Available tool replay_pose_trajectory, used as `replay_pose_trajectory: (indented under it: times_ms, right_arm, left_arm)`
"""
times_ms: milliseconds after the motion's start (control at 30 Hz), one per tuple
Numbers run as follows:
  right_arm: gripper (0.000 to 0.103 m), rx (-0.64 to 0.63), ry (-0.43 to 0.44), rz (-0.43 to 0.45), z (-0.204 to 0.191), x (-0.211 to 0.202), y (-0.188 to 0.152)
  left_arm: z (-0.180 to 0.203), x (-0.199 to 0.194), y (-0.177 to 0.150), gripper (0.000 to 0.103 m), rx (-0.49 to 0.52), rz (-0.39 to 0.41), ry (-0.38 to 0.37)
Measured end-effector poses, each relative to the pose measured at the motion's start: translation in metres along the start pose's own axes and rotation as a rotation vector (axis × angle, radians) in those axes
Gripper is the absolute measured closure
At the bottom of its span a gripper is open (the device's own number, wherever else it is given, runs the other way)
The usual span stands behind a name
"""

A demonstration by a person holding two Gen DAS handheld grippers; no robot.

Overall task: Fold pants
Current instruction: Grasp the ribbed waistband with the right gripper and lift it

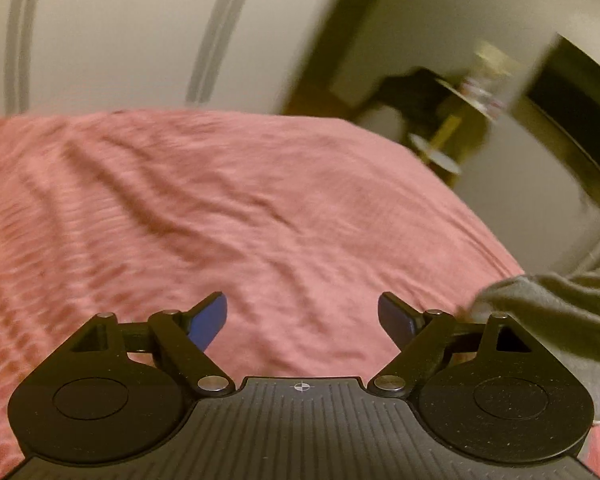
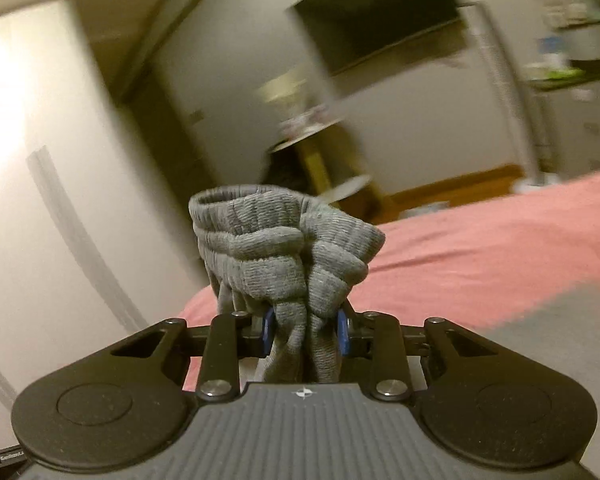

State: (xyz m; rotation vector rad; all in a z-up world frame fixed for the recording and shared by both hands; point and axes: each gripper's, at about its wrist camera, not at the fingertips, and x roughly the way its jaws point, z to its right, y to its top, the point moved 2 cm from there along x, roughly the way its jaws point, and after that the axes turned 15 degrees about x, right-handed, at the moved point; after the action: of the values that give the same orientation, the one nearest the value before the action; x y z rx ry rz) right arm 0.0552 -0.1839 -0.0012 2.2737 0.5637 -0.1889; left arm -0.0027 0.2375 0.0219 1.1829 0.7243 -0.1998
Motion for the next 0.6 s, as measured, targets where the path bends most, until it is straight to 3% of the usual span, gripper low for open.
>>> replay_pose_trajectory:
  times_ms: [100, 167, 233, 267, 300, 400, 533, 600]
  right_arm:
    - [0.055, 0.011, -0.174, -0.047, 0.054, -0.016, -0.013]
    - [0.052, 0.169, -0.27, -0.162, 0.102, -0.012, -0.02]
    - [0.051, 0.271, -0.315, -0.173, 0.132, -0.015, -0.022]
    - [0.048, 0.289, -0.301, -0.16, 0.138, -0.016, -0.02]
    - [0.035, 0.32, -0.269, -0.156, 0.144, -0.016, -0.018]
    - [0.026, 0.4, -0.213, -0.168, 0.154, -0.006, -0.015]
    - [0.023, 0.527, -0.09, -0.219, 0.158, 0.013, -0.023]
    - [0.023, 0.572, -0.074, -0.223, 0.159, 0.018, -0.025]
  left_arm:
    - [0.037, 0.008, -0.005, 0.014, 0.064, -0.027, -0.071]
    - [0.061, 0.014, -0.012, 0.014, 0.087, -0.062, -0.137]
    - [0.087, 0.016, -0.021, 0.013, 0.134, -0.099, -0.201]
    - [0.099, 0.015, -0.027, 0.012, 0.171, -0.106, -0.223]
    - [0.112, 0.014, -0.033, 0.009, 0.218, -0.112, -0.238]
    - [0.14, 0.012, -0.052, 0.009, 0.332, -0.13, -0.265]
    - [0.161, 0.012, -0.076, 0.009, 0.385, -0.172, -0.288]
    - [0.169, 0.013, -0.083, 0.009, 0.448, -0.176, -0.272]
